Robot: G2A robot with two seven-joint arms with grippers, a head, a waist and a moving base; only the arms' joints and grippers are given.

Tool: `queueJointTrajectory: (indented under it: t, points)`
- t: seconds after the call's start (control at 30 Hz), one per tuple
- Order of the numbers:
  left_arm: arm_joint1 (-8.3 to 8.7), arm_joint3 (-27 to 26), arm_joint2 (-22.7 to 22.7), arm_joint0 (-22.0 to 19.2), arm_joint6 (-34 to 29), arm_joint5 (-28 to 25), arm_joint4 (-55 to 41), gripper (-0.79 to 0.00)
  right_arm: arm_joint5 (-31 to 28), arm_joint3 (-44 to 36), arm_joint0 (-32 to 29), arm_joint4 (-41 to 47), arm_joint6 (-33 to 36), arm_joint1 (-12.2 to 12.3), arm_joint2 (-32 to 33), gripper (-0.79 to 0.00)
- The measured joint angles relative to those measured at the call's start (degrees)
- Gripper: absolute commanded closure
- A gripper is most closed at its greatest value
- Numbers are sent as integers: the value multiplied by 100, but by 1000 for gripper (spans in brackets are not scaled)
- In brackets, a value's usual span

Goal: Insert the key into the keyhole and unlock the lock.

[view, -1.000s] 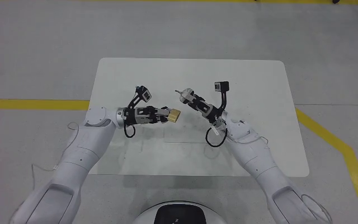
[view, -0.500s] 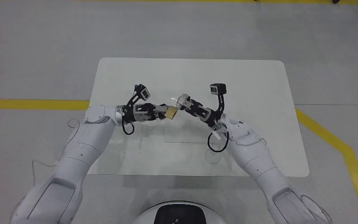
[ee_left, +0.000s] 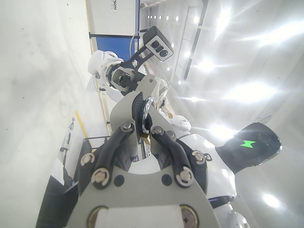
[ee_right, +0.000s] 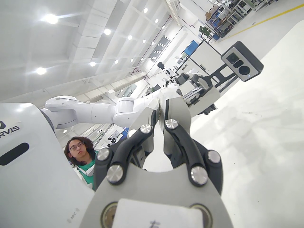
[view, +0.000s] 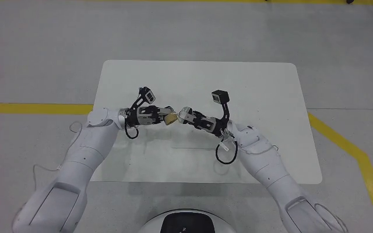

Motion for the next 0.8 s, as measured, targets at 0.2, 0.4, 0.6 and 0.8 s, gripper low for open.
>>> queueJointTrajectory:
  t: [0.2, 0.4, 0.6, 0.8]
  points:
    - [-66, 333, -32, -45, -221, 413, -528, 0, -5, -160, -125, 8, -6, 111, 363, 0]
    - [-106, 700, 66, -119, -215, 519, -644, 0, -5, -395, -387, -401, -217, 228, 863, 0]
    - [-153, 1094, 74, -208, -212, 210, -605, 0, 66, -583, -638, -957, -705, 287, 1184, 0]
    - [-153, 1085, 77, -205, -216, 214, -602, 0, 64, -580, -633, -945, -689, 286, 1178, 0]
